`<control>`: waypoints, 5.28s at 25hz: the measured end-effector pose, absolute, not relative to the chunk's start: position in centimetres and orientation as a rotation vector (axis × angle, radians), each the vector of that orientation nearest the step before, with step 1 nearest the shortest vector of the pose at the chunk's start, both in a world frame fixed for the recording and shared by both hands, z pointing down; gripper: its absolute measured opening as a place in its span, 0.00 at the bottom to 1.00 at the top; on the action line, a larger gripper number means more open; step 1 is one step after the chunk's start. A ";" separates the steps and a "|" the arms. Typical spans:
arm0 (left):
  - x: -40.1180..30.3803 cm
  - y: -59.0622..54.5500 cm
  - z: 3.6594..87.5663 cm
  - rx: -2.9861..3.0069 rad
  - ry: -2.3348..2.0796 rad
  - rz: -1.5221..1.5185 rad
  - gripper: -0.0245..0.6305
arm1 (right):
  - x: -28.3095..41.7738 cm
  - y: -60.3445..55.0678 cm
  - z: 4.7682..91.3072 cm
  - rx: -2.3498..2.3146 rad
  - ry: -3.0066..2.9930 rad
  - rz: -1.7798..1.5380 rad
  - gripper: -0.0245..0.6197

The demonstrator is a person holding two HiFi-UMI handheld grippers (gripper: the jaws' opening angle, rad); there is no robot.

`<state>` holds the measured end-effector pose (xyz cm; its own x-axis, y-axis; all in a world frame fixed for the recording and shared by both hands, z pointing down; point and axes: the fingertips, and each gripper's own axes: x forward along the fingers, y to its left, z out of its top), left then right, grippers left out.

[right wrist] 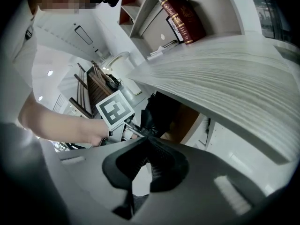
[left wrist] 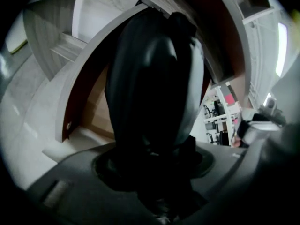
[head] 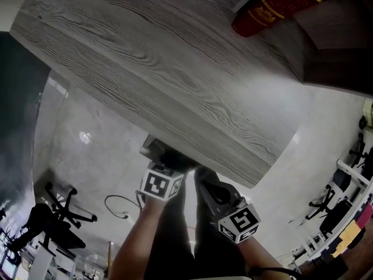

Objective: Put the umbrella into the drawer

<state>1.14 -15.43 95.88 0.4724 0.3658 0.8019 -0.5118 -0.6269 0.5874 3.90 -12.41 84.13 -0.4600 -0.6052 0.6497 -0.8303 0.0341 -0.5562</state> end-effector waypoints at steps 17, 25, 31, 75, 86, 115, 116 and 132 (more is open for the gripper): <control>1.6 -16.8 96.0 2.051 -0.440 1.195 0.45 | 4.3 -12.0 86.3 1.448 -2.013 1.410 0.05; 1.3 -17.4 95.4 2.124 -0.517 1.190 0.53 | 4.7 -11.2 86.0 1.441 -2.021 1.409 0.05; 1.0 -17.7 94.9 2.127 -0.552 1.195 0.57 | 4.8 -10.3 85.4 1.401 -2.039 1.394 0.05; 0.5 -12.2 61.0 2.279 -0.879 1.001 0.32 | 10.8 -7.4 58.1 1.295 -2.326 1.061 0.05; -2.8 -9.2 53.5 2.271 -1.055 0.825 0.25 | 8.5 -4.8 52.7 1.276 -2.394 0.944 0.05; -15.8 5.9 44.9 2.443 -0.923 0.620 0.04 | -0.4 10.7 42.9 1.604 -2.347 0.757 0.05; -16.0 6.5 44.7 2.449 -0.911 0.616 0.04 | -0.6 11.3 42.8 1.604 -2.343 0.746 0.05; -16.9 10.5 40.2 2.523 -0.870 0.540 0.04 | 1.1 15.6 38.3 1.689 -2.401 0.687 0.05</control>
